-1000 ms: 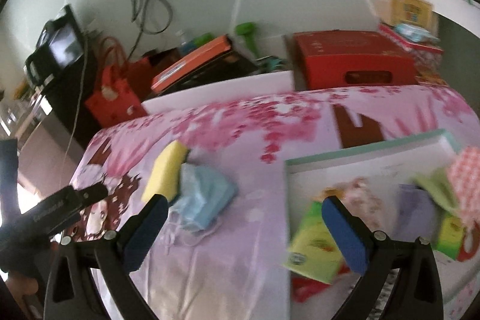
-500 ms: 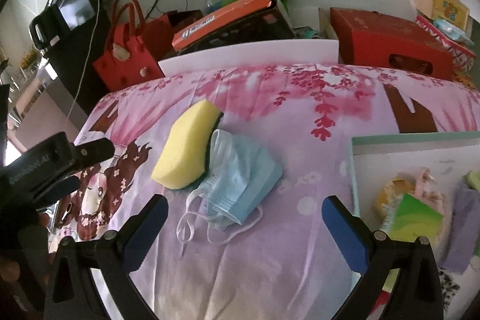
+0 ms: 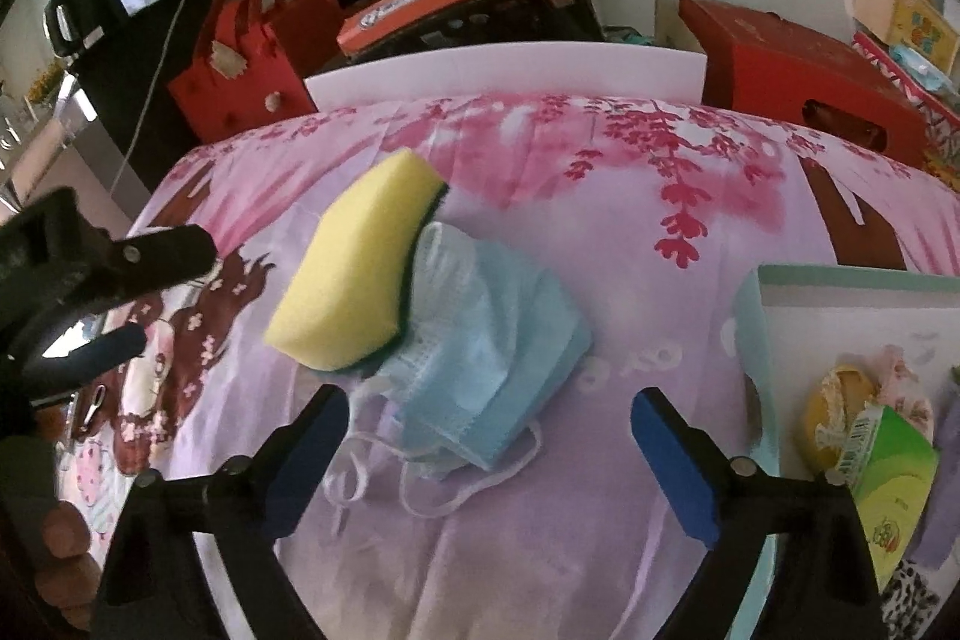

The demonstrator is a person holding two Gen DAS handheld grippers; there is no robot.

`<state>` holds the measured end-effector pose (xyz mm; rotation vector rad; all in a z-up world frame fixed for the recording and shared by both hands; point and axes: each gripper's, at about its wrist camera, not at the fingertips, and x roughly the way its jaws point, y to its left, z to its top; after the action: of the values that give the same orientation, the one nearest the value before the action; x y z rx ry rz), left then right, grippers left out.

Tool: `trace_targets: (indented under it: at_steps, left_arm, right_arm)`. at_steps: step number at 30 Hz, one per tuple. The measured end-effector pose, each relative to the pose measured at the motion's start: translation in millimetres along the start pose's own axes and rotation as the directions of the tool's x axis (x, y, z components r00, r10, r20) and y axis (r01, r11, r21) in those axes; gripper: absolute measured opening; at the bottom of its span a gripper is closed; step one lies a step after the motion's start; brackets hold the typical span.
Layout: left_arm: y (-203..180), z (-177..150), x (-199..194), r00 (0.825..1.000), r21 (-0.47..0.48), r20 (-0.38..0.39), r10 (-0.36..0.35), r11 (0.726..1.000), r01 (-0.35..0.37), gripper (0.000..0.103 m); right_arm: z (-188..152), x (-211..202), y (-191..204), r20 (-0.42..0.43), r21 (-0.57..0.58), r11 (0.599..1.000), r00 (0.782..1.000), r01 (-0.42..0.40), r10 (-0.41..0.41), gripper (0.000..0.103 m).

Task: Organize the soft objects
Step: 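Move both tools back toward the yellow sponge and blue mask, then grasp the blue mask with the right gripper while the left gripper grasps the yellow sponge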

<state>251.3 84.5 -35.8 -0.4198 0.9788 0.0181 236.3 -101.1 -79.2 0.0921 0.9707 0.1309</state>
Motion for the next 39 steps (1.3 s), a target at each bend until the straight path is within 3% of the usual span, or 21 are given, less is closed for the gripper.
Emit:
trace_targets:
  at_steps: [5, 10, 21, 30, 37, 39]
  left_arm:
    - [-9, -1, 1, 0.999, 0.004, 0.001, -0.049, 0.999, 0.049, 0.102]
    - [-19, -3, 9, 0.996, 0.012, -0.015, -0.083, 0.997, 0.083, 0.102]
    - [-38, -14, 35, 0.992, 0.047, -0.082, -0.091, 0.994, 0.095, 0.102]
    - [-62, -21, 44, 0.992, 0.125, -0.099, -0.079, 0.988, 0.091, 0.102]
    - [-65, -28, 55, 0.994, 0.157, -0.109, -0.024, 0.987, 0.041, 0.101]
    - [-63, -29, 56, 0.994, 0.158, -0.108, -0.013, 0.987, 0.030, 0.095]
  right_arm:
    - [-2, 5, -6, -0.012, 0.016, 1.000, 1.000, 0.000, 0.001, 0.079]
    - [-3, 8, -8, -0.024, 0.022, 1.000, 1.000, -0.018, 0.019, 0.056]
    - [-4, 11, -17, -0.026, 0.051, 0.999, 0.999, -0.021, 0.022, 0.029]
    - [-5, 12, -22, -0.032, 0.070, 0.997, 0.999, -0.035, 0.037, 0.016]
    - [-5, 13, -23, -0.035, 0.072, 0.996, 0.998, -0.045, 0.048, 0.016]
    - [-4, 14, -23, -0.036, 0.071, 0.996, 0.998, -0.045, 0.048, 0.016]
